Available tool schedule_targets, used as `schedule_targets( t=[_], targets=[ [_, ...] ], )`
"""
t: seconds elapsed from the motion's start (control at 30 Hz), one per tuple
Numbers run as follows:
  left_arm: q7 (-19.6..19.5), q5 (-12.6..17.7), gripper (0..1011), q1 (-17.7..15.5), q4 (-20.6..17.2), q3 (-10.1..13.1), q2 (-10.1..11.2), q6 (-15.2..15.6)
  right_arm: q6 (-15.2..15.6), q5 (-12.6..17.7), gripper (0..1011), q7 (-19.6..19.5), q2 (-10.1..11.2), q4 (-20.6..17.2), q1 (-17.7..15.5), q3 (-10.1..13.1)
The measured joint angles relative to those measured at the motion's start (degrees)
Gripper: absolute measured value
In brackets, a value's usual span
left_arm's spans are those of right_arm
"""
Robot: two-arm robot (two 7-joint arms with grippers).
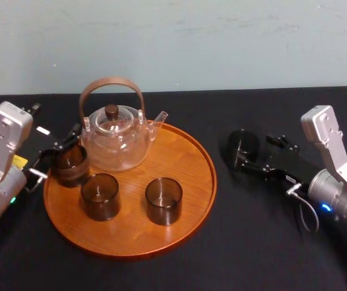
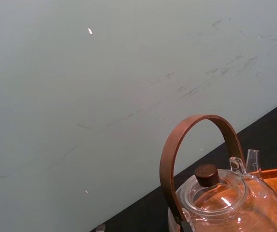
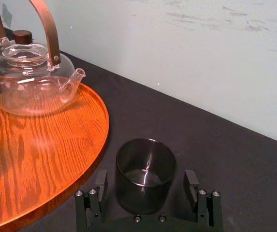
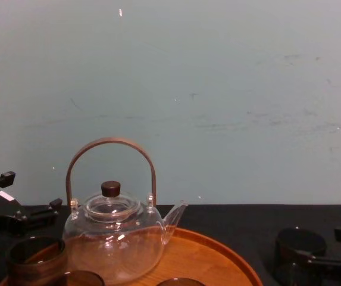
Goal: Pick up the glass from the table and place it on the tray.
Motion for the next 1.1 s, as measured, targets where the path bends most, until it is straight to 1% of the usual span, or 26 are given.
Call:
schedule_targets(
  t=[0.4,0.7,0.87,1.1],
  targets=[
    [0.0,0.0,1001,0.0,0.0,0.0,0.0,0.0,-0.11,-1.05,1002,0.53,-1.64,3.37,3.2,-1.33],
    [0.0,0.0,1001,0.0,0.0,0.0,0.0,0.0,1.0,-1.39,1002,0.59,-3.21,6.74,5.78,-2.09],
    [0.0,0.0,1001,0.0,0.0,0.0,0.0,0.0,1.18,-1.54,1002,0.52,-3.57,7.55,6.26,-2.23],
    [0.0,0.0,1001,0.0,0.0,0.0,0.0,0.0,1.26,-1.59,1002,0.53,-3.65,7.74,6.34,-2.31]
  ],
)
